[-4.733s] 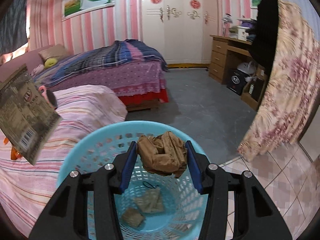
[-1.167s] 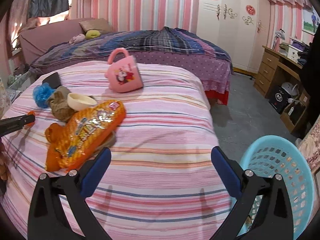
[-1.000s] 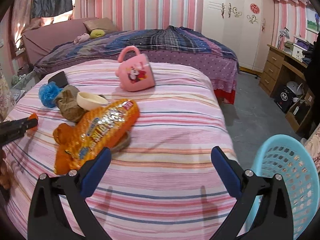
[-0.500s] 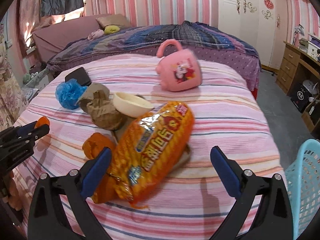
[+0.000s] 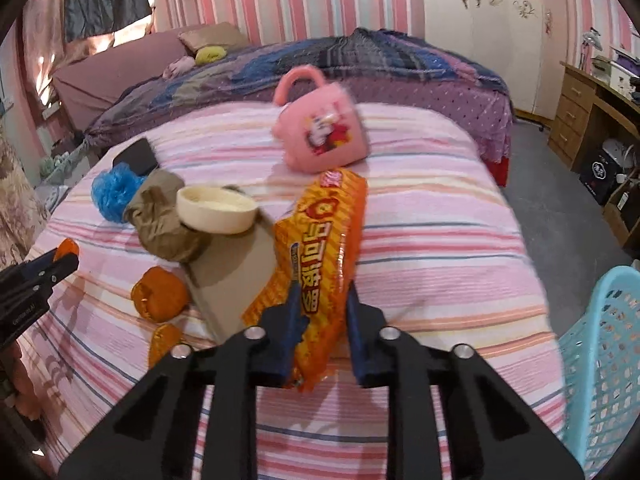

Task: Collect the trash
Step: 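Grasp the orange snack bag with the right tool while the left tool holds the cap, then carry the cap and snack bag over the blue basket and open both tools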

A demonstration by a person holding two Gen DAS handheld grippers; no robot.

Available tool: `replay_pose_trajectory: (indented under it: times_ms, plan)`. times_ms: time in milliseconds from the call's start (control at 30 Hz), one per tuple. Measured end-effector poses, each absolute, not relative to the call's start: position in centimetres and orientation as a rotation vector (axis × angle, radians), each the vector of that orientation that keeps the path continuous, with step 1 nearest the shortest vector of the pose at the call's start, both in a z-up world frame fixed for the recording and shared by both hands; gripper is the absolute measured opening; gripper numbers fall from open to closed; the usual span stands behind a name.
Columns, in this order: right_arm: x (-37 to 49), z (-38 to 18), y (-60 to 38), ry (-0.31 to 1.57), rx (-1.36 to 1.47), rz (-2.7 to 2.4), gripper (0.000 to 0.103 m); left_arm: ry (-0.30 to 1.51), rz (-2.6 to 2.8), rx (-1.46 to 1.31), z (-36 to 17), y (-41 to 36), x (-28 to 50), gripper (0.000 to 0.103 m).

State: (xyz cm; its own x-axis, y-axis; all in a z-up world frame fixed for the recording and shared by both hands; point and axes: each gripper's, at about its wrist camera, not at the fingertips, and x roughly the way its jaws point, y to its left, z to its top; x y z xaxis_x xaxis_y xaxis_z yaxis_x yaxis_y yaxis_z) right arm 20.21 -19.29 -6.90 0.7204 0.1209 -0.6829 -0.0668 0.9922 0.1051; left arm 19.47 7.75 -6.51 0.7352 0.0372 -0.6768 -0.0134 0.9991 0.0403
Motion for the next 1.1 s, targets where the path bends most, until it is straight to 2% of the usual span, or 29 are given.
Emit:
replay_pose_trajectory:
  times_ms: [133, 300, 767, 1100]
  plan:
    - [20.0, -6.5, -20.3, 0.738, 0.059, 0.106, 0.009, 0.739, 0.025, 0.032, -6.3, 7.5, 19.3, 0.039]
    - [19.4, -5.9, -21.2, 0.721, 0.047, 0.115, 0.005, 0.732, 0.016, 0.031, -5.9, 6.8, 19.0, 0.039]
    - [17.0, -4.6, -24.0, 0.668, 0.034, 0.133, 0.005, 0.679, -0.02, 0.087, -4.5, 3.0, 16.8, 0.039]
    - [13.8, -3.2, -29.9, 0.637, 0.02, 0.067, 0.005, 0.624, -0.119, 0.128, -3.3, -5.3, 14.5, 0.039]
